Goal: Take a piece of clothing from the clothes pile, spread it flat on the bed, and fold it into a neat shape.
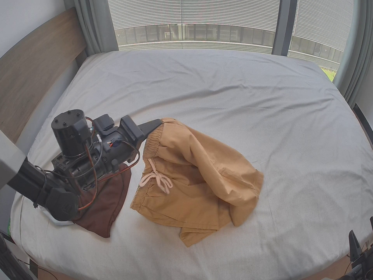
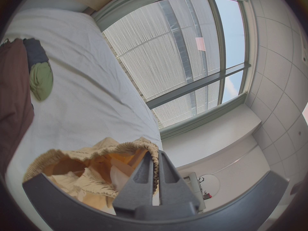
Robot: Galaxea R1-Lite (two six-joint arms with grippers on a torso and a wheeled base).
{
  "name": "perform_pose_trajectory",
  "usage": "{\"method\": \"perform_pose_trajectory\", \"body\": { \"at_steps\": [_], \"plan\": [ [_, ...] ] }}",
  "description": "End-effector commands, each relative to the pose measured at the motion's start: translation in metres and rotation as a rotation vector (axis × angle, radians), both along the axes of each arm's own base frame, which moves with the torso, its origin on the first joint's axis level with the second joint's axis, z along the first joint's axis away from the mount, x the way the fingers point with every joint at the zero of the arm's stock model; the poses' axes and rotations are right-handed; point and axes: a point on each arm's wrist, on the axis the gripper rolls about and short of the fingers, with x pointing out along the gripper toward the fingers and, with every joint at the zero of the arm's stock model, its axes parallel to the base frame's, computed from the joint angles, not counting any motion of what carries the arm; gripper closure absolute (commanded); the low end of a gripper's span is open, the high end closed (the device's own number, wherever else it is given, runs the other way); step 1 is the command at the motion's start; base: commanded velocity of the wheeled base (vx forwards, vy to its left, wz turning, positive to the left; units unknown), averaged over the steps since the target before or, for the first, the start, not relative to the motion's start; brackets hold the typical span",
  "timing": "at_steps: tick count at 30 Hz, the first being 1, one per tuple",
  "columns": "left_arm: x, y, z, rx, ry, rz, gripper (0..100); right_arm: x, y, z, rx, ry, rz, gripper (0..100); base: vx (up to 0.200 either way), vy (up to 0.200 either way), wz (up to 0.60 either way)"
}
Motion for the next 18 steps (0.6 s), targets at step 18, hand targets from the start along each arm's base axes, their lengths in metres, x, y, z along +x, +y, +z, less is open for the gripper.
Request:
{"method": "perform_pose_trajectory", "body": {
  "at_steps": [18],
  "plan": [
    [-0.003,0.07,-0.057,0.3,-0.036,0.124,100,0.001,0.0,-0.005,-0.003,0.006,0.0,0,0.0,0.0,0.0]
  ]
}}
